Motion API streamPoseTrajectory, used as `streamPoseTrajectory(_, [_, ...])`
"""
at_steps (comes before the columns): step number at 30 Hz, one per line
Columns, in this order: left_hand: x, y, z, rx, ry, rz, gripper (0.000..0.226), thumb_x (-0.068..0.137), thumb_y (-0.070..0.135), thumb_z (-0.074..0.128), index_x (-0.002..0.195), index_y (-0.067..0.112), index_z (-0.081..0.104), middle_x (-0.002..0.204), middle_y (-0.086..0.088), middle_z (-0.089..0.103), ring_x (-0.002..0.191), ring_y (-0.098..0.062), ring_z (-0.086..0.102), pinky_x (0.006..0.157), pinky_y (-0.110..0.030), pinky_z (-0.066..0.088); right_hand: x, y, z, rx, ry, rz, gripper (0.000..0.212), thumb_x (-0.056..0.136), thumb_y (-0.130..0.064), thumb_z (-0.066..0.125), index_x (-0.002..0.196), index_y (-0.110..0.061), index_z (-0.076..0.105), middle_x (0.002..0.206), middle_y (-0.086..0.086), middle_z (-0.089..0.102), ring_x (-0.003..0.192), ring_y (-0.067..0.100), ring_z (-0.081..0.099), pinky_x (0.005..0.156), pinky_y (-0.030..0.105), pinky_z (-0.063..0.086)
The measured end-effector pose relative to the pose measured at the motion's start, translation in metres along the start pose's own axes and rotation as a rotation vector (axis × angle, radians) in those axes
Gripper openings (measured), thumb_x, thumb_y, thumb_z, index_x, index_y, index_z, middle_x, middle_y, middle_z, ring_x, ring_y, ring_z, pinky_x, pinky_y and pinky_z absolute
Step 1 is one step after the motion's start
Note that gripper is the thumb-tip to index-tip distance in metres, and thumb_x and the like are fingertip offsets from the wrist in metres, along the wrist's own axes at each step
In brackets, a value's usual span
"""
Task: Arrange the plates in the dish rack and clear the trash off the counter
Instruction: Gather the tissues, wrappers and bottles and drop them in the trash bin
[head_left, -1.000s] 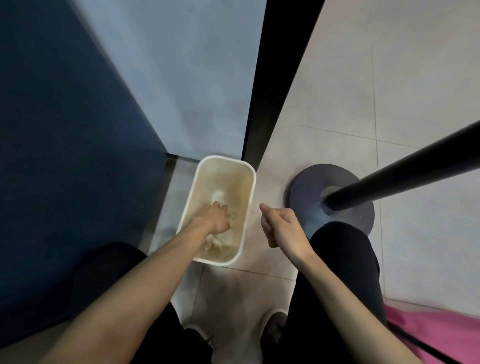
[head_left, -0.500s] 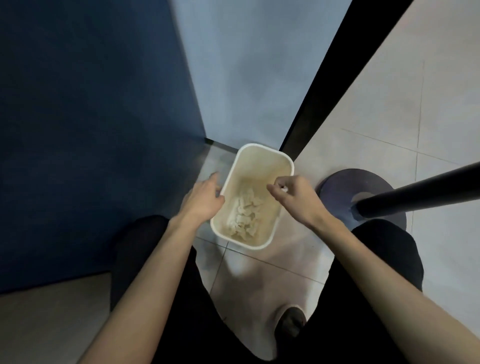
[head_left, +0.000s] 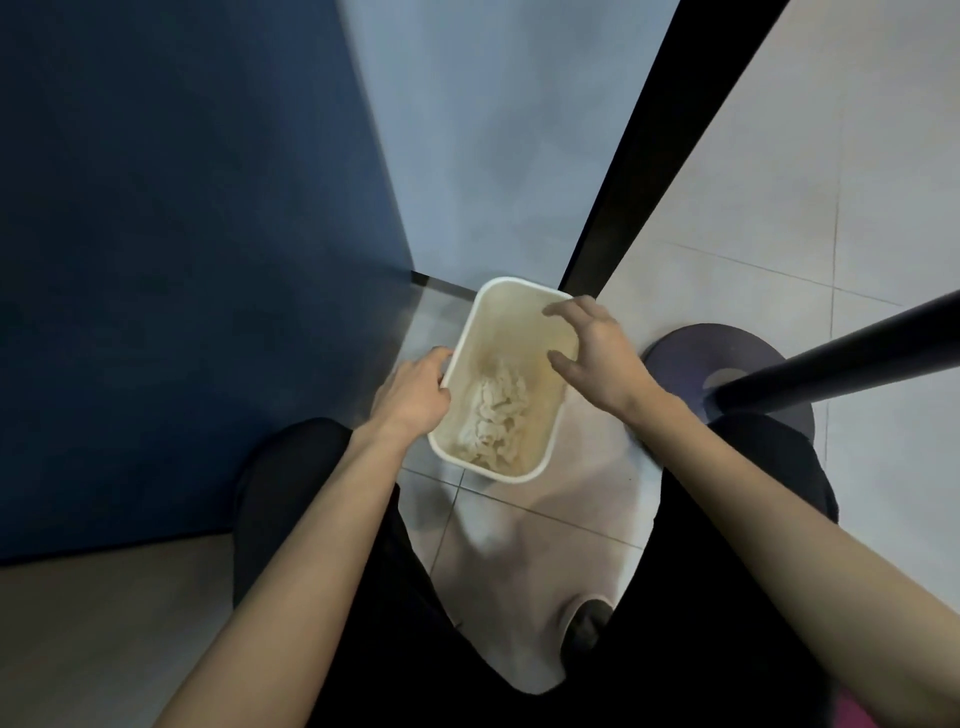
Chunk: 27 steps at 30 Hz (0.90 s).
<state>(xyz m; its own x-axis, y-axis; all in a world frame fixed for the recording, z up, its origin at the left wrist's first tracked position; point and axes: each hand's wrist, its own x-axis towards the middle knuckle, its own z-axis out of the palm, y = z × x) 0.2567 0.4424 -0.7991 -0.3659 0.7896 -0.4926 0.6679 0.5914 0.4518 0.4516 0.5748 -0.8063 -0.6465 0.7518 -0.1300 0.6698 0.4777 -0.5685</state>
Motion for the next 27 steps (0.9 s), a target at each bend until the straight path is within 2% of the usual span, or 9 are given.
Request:
streamPoseTrajectory(4, [0.005, 0.001, 0.002, 0.019, 0.002, 0.002, 0.063, 0.092, 0.005, 0.047, 0.144, 0.04, 0.037, 0.116, 0.002, 0.066, 0.101, -0.028, 0.062, 0.086, -0.043, 0.053, -0.032, 0.009, 0.01, -0.111, -0.008, 0.128, 0.063, 0.081, -0.014, 0.074, 0.139, -0.008, 0.05, 0.132, 0.009, 0.047, 0.118, 0.031, 0.053, 0.098, 0.041, 0.045])
streamPoseTrajectory(9, [0.011, 0.001, 0.007, 0.078, 0.004, -0.015, 0.066, 0.09, 0.006, 0.046, 0.144, 0.041, 0.035, 0.116, 0.002, 0.067, 0.098, -0.027, 0.061, 0.077, -0.037, 0.049, -0.035, 0.009, 0.017, -0.056, -0.022, 0.093, 0.061, 0.082, -0.007, 0.072, 0.139, -0.006, 0.051, 0.137, 0.007, 0.046, 0.117, 0.029, 0.055, 0.099, 0.041, 0.046])
streamPoseTrajectory(11, [0.013, 0.001, 0.009, 0.081, -0.009, -0.009, 0.063, 0.092, 0.007, 0.046, 0.145, 0.039, 0.035, 0.118, 0.002, 0.066, 0.098, -0.027, 0.061, 0.077, -0.037, 0.05, -0.035, 0.012, 0.015, -0.026, -0.006, 0.079, 0.057, 0.08, -0.005, 0.073, 0.135, -0.008, 0.056, 0.133, 0.006, 0.051, 0.112, 0.027, 0.058, 0.096, 0.037, 0.048])
streamPoseTrajectory(14, [0.013, 0.001, 0.011, 0.023, -0.009, 0.024, 0.056, 0.094, 0.012, 0.049, 0.144, 0.033, 0.037, 0.128, 0.001, 0.06, 0.105, -0.026, 0.06, 0.086, -0.043, 0.053, -0.035, 0.014, 0.011, 0.02, 0.064, 0.078, 0.043, 0.081, -0.003, 0.072, 0.123, -0.012, 0.067, 0.124, 0.0, 0.06, 0.094, 0.019, 0.064, 0.074, 0.016, 0.043])
streamPoseTrajectory(17, [0.011, -0.005, 0.015, -0.048, 0.154, 0.134, 0.053, 0.094, 0.01, 0.053, 0.144, 0.023, 0.042, 0.142, 0.001, 0.045, 0.119, -0.02, 0.053, 0.095, -0.042, 0.049, -0.031, 0.012, 0.011, 0.1, 0.128, 0.051, 0.024, 0.082, -0.002, 0.07, 0.103, -0.015, 0.074, 0.107, -0.003, 0.065, 0.076, 0.014, 0.061, 0.069, 0.02, 0.045])
streamPoseTrajectory(19, [0.004, -0.005, 0.018, -0.146, 0.315, 0.234, 0.044, 0.093, 0.005, 0.054, 0.135, 0.017, 0.054, 0.134, 0.001, 0.049, 0.11, -0.015, 0.054, 0.09, -0.037, 0.05, -0.033, 0.006, 0.011, 0.142, 0.124, -0.006, 0.019, 0.081, 0.002, 0.068, 0.091, -0.013, 0.074, 0.094, 0.0, 0.068, 0.068, 0.014, 0.06, 0.07, 0.025, 0.049])
streamPoseTrajectory(21, [-0.014, 0.001, 0.019, -0.243, 0.362, 0.271, 0.035, 0.092, 0.0, 0.053, 0.122, 0.014, 0.063, 0.118, 0.004, 0.055, 0.096, -0.009, 0.056, 0.083, -0.034, 0.052, -0.04, -0.009, 0.005, 0.176, 0.057, -0.026, 0.021, 0.079, 0.006, 0.064, 0.082, -0.012, 0.073, 0.085, 0.002, 0.069, 0.066, 0.016, 0.06, 0.069, 0.028, 0.05])
streamPoseTrajectory(25, [-0.084, 0.034, 0.002, -0.273, 0.147, 0.303, 0.021, 0.099, 0.01, 0.054, 0.113, 0.014, 0.068, 0.109, 0.008, 0.061, 0.091, -0.007, 0.06, 0.08, -0.03, 0.054, -0.068, -0.049, -0.046, 0.201, -0.158, 0.097, 0.028, 0.072, 0.011, 0.054, 0.071, -0.012, 0.07, 0.076, -0.001, 0.066, 0.067, 0.014, 0.056, 0.069, 0.026, 0.045])
streamPoseTrajectory(27, [-0.118, 0.06, -0.025, -0.256, 0.043, 0.316, 0.02, 0.099, 0.013, 0.056, 0.114, 0.012, 0.069, 0.109, 0.004, 0.064, 0.091, -0.011, 0.062, 0.081, -0.019, 0.05, -0.082, -0.073, -0.083, 0.2, -0.219, 0.178, 0.031, 0.073, 0.008, 0.052, 0.071, -0.018, 0.068, 0.073, -0.006, 0.062, 0.067, 0.012, 0.055, 0.067, 0.023, 0.042])
